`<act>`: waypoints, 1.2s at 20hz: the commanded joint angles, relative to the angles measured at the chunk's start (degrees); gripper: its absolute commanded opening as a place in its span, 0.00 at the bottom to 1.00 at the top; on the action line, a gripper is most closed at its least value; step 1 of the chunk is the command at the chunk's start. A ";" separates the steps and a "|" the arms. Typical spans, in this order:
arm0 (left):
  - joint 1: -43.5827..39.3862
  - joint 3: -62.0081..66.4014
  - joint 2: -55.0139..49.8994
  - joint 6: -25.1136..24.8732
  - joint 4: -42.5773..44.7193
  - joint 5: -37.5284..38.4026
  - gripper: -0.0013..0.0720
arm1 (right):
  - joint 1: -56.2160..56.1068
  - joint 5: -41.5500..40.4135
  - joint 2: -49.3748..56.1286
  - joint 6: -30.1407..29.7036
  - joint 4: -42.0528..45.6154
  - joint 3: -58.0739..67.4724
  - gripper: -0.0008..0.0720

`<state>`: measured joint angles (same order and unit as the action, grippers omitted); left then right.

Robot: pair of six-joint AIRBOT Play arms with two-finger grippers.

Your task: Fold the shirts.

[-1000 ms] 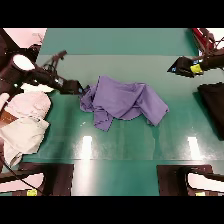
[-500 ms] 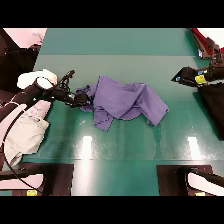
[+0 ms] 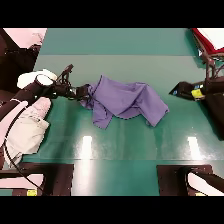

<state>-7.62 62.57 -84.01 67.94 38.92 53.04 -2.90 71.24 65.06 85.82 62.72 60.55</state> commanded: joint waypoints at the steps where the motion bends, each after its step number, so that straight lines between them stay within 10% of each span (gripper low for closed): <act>1: 0.00 6.78 0.02 -0.94 -0.07 6.60 0.05 | 0.02 3.89 -1.95 0.31 -0.22 -8.92 0.72; 14: -0.02 14.99 0.02 -0.85 -0.11 13.05 0.05 | -9.14 -12.63 1.22 -2.78 -15.17 -23.63 0.71; 18: 0.13 15.02 0.57 -0.48 -0.11 15.78 0.05 | -9.66 -15.80 3.78 -3.50 -15.17 -23.63 0.04; 24: 7.63 26.16 11.61 1.46 -0.11 18.93 0.05 | -0.98 -10.78 -12.00 -3.58 -14.91 -9.18 0.03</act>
<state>-3.46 83.18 -77.43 68.23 38.96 69.78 -7.97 58.72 59.66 82.32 47.83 43.97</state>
